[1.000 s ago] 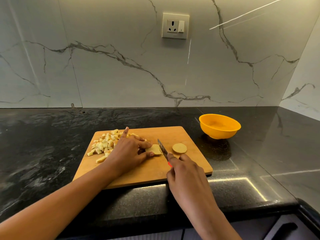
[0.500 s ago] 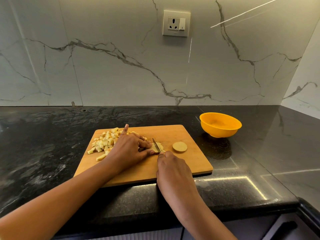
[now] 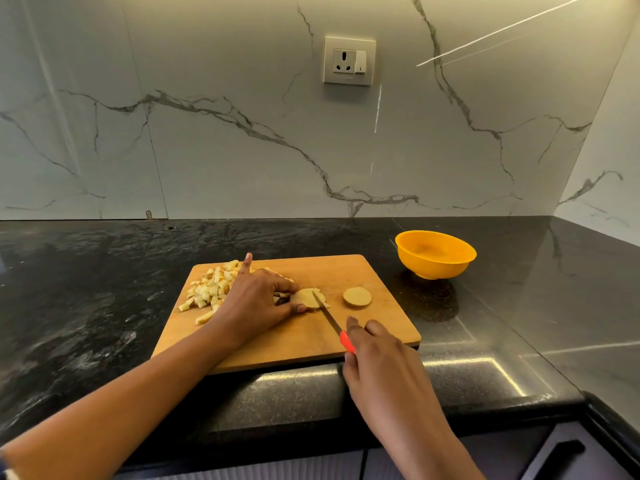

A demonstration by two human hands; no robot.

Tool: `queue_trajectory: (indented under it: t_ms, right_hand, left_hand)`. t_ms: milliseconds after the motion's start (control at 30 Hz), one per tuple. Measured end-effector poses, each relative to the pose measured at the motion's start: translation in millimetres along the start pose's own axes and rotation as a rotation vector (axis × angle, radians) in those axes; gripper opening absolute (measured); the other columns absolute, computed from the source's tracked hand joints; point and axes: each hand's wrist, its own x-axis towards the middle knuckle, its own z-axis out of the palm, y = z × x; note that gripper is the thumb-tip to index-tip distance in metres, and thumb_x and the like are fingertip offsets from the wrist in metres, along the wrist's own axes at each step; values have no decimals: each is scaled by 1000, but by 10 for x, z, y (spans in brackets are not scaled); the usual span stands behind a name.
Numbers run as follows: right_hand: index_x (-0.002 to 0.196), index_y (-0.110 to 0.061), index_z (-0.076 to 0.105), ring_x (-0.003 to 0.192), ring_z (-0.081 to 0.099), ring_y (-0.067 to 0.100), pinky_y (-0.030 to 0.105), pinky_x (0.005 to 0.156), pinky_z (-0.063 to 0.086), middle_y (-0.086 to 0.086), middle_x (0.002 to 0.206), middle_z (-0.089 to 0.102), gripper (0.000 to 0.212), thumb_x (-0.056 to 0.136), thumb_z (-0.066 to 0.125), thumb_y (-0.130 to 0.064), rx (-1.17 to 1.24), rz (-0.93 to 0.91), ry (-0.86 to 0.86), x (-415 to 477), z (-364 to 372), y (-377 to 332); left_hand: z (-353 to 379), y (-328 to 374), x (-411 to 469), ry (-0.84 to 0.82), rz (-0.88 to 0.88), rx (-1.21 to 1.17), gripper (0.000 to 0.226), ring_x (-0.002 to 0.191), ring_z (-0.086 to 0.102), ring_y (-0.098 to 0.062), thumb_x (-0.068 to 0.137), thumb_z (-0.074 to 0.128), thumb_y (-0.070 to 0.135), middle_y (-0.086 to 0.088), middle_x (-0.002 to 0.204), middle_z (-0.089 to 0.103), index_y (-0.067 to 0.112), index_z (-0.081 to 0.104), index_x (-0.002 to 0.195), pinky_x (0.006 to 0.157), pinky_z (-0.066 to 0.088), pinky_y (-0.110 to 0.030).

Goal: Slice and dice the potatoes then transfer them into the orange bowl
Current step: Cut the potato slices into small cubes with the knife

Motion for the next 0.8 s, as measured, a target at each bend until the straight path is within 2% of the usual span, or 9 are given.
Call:
queue_trajectory:
  t_ms: [100, 233, 333, 367, 467, 600, 700, 800]
  right_hand:
    - [145, -26, 32, 103, 51, 11, 21, 76, 34, -7, 116, 41, 43, 102, 33, -31, 40, 28, 15, 1, -6, -24]
    - [133, -24, 41, 102, 50, 12, 23, 78, 34, -6, 108, 47, 31, 103, 32, -28, 83, 81, -19, 112, 50, -73]
    - [133, -19, 42, 91, 51, 16, 26, 65, 35, -1, 97, 51, 31, 103, 34, -22, 31, 107, -78, 228, 124, -107]
    - [140, -18, 37, 91, 52, 18, 27, 62, 34, 1, 98, 54, 37, 103, 35, -21, -5, 111, -96, 255, 149, -112]
    - [152, -17, 17, 100, 54, 21, 28, 67, 33, 5, 111, 59, 52, 103, 34, -19, -87, 105, -128, 281, 206, -130]
    - [152, -14, 15, 101, 55, 22, 28, 67, 32, 6, 114, 59, 52, 103, 33, -17, -123, 86, -155, 325, 203, -171]
    - [152, -14, 15, 92, 51, 21, 25, 57, 30, 6, 116, 58, 53, 103, 34, -17, -109, 79, -169, 355, 187, -179]
    - [152, -13, 17, 102, 54, 21, 26, 67, 33, 7, 120, 57, 52, 103, 34, -18, -114, 80, -192, 378, 190, -213]
  left_hand:
    - [-5, -5, -9, 11, -12, -21, 47, 124, 45, -5, 82, 63, 48, 9, 124, 61, 27, 58, 124, 109, -15, -30]
    - [-13, 2, -3, -1, -24, -47, 43, 124, 45, -4, 84, 63, 44, 9, 123, 61, 26, 59, 123, 108, -15, -30]
    - [-25, 5, -3, 14, -34, -65, 42, 122, 47, -5, 83, 65, 42, 8, 120, 63, 25, 60, 122, 109, -14, -30]
    - [-25, 5, -4, 16, -35, -68, 42, 121, 48, -5, 83, 65, 41, 8, 120, 63, 25, 61, 121, 110, -14, -31]
    - [-23, 1, -2, 20, -36, -77, 41, 118, 50, -5, 82, 66, 41, 8, 117, 64, 25, 63, 119, 112, -13, -32]
    - [-16, -11, 1, 25, -30, -92, 40, 114, 53, -3, 80, 67, 42, 10, 114, 66, 25, 64, 116, 111, -13, -31]
    - [-14, -19, 14, 20, -30, -104, 38, 113, 53, -1, 80, 68, 42, 11, 112, 66, 25, 65, 114, 110, -14, -30]
    - [-3, -34, 27, 14, -29, -109, 36, 108, 55, 1, 79, 68, 42, 12, 109, 67, 25, 67, 112, 110, -14, -30]
